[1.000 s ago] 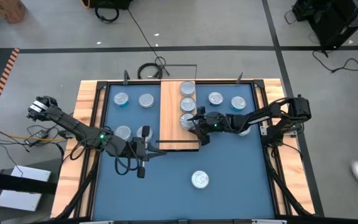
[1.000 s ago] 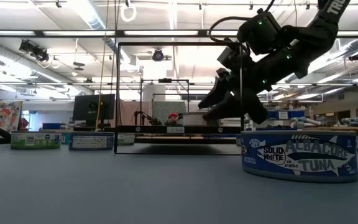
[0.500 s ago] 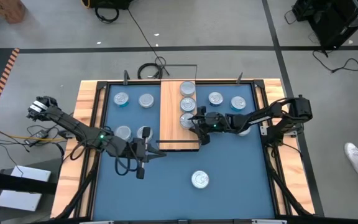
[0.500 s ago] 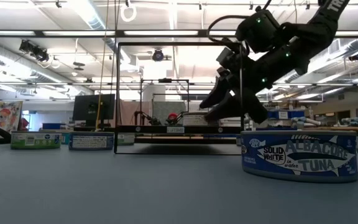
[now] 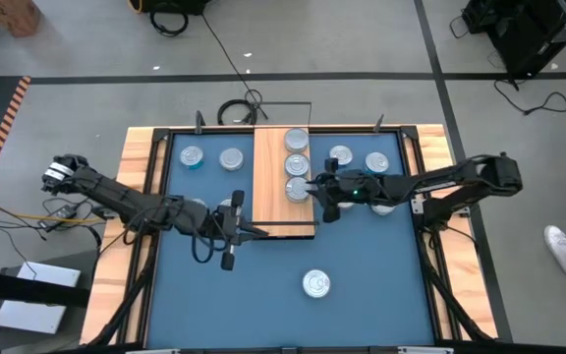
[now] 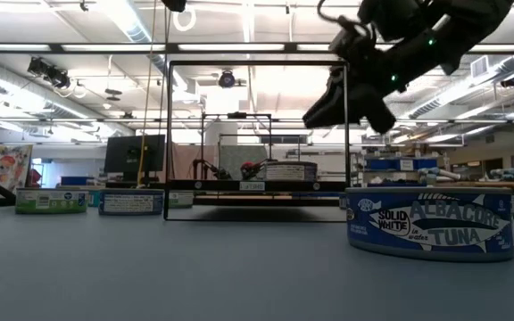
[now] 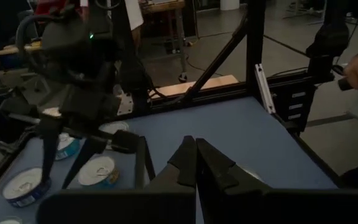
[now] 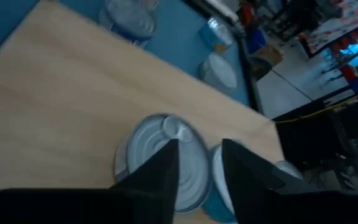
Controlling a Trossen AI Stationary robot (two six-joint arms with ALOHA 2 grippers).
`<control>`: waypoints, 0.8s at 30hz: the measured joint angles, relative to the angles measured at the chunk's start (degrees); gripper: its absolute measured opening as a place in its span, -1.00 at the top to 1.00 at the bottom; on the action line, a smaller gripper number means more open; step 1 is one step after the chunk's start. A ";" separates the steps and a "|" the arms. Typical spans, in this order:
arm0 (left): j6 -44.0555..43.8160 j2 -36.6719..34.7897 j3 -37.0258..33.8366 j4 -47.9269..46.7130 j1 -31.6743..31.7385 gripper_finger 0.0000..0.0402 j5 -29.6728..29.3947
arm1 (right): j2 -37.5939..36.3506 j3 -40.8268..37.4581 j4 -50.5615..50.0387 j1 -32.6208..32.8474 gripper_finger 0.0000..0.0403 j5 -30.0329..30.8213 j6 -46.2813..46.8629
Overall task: Stack canned seafood by type on shelf
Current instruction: Stack the green tuna can on top of the other green tuna can on the shelf
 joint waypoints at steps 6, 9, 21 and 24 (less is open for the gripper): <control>0.70 0.01 0.00 1.50 3.32 1.00 4.81 | -4.70 -0.02 -3.43 0.00 0.79 -0.02 3.35; 2.13 0.00 -0.88 4.56 4.85 1.00 6.75 | -5.81 -0.02 -3.98 0.00 0.94 -0.04 5.23; 0.40 -0.06 -10.65 20.45 13.05 1.00 17.26 | -9.17 -0.04 -10.80 -0.09 0.98 -1.10 12.31; 0.86 -0.74 -11.98 19.69 14.48 1.00 18.80 | -10.75 -0.04 -13.09 0.35 0.98 -1.67 15.15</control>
